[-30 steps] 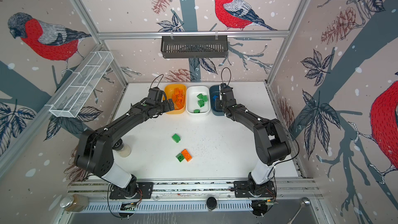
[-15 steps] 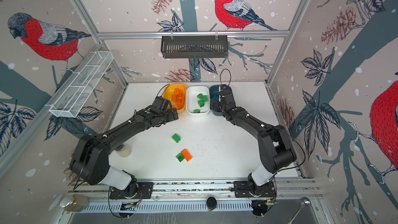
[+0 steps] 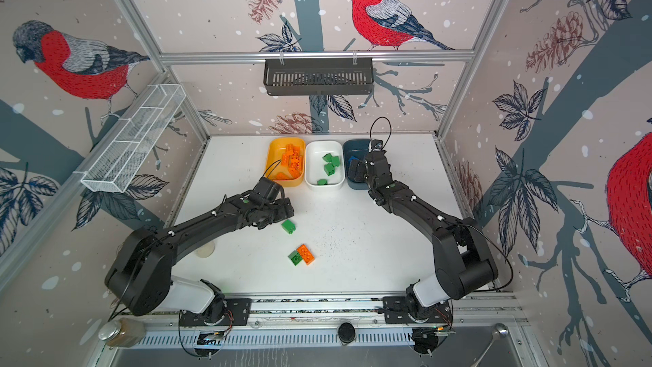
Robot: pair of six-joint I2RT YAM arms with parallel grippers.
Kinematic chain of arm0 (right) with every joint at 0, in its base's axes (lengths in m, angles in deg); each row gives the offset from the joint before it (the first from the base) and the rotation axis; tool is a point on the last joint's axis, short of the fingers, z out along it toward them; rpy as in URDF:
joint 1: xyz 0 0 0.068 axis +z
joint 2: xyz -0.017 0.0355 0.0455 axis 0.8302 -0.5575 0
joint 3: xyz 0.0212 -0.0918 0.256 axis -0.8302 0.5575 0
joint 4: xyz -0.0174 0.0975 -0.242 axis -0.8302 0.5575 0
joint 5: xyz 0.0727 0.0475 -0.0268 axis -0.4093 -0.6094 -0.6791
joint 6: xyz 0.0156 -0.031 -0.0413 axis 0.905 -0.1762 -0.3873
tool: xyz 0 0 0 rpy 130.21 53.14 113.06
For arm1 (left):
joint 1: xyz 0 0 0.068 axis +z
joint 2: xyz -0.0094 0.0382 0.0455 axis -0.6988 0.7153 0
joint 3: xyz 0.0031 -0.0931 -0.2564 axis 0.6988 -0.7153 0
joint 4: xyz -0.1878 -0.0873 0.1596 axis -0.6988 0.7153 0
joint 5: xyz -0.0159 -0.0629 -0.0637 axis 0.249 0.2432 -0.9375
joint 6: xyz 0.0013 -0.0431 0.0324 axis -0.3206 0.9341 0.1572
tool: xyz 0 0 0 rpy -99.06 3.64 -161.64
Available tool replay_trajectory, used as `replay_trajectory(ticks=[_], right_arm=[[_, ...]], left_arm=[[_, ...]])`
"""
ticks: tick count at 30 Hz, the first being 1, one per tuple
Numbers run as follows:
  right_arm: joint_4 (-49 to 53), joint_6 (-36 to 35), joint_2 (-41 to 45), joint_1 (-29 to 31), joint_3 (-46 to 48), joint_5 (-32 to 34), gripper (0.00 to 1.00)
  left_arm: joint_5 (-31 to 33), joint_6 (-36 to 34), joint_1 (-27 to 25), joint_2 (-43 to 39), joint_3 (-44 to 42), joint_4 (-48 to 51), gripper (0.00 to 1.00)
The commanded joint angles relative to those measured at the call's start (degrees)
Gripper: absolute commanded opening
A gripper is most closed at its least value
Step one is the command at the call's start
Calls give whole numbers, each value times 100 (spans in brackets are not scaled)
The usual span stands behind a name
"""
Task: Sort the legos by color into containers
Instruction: 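Lower the left gripper onto a green brick and close it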
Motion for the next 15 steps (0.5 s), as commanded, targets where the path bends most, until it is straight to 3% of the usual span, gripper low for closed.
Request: replay_trajectory(ticks=[1,5,9,15], right_arm=[[-170,-7,69,5,12,-170,100],[-201,-5,147,12,46,-217,100],[-304,-1,276,14,179,-213,100],[-308,-6,384,3,299,-208,100]], left_arm=[[-323,500,-73,5,-208,-214,87],[-361,529,-183,526,-41,-181,79],[-4,521,-304,945,239,225,76],[-78,420,-349,1202,307,179,63]])
